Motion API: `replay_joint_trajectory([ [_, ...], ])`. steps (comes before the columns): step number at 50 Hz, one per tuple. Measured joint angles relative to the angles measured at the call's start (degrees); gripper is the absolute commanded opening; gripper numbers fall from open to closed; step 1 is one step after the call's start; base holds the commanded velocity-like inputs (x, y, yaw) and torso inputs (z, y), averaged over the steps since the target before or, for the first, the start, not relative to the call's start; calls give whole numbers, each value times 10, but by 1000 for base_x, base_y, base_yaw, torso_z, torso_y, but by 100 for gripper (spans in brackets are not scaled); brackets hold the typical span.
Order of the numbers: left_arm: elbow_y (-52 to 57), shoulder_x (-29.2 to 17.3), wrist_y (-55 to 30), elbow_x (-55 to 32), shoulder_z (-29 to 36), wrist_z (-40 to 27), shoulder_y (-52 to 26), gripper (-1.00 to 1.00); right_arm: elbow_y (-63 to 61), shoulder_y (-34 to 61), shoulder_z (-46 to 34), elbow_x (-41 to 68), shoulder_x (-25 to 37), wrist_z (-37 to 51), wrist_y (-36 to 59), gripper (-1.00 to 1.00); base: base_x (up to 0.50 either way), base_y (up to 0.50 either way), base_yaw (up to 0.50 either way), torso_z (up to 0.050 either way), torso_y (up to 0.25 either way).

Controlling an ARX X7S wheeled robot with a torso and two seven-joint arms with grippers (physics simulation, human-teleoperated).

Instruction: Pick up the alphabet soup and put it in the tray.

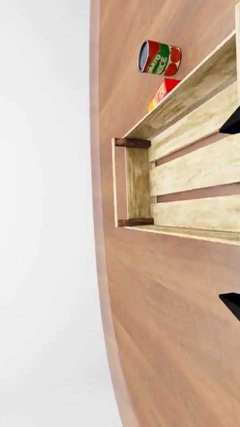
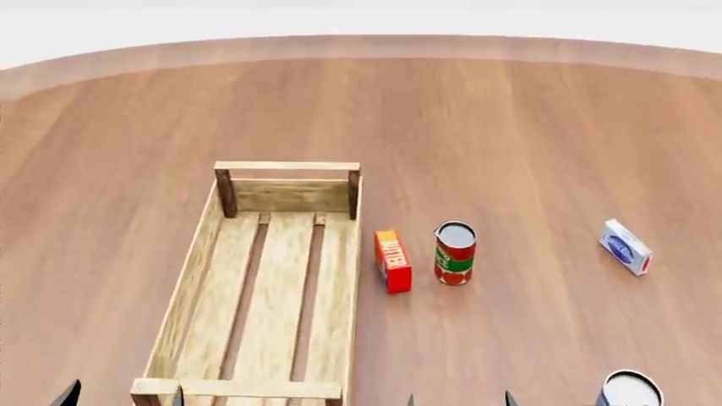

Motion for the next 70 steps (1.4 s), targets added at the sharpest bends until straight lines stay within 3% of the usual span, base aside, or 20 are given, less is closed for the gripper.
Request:
replay_joint_trajectory([
  [27, -3, -15, 7, -11, 20, -17, -2, 100, 1, 3, -17, 14, 14, 17, -1, 100, 500, 283, 0, 0, 1],
  [40, -5, -21, 7, -17, 27, -24, -4, 100, -8, 3, -14, 41, 19, 20, 15, 100, 8, 0, 0, 0, 0],
  [45, -6, -23, 7, -20, 29, -26, -5, 100, -59, -1, -12, 62, 36, 19, 84, 100, 0, 0, 0, 0, 0],
  [52, -6, -25, 7, -23, 33, -30, -5, 100, -189, -5, 18, 133, 82, 11, 250, 100, 0, 0, 0, 0, 0],
  [61, -4, -28, 7, -26, 37, -34, -5, 100, -337, -15, 110, 262, 143, 3, 451, 100, 0, 0, 0, 0, 0],
  [70, -4, -30, 7, -30, 41, -38, -5, 100, -422, -39, 211, 360, 187, -5, 566, 100, 0, 0, 0, 0, 0],
])
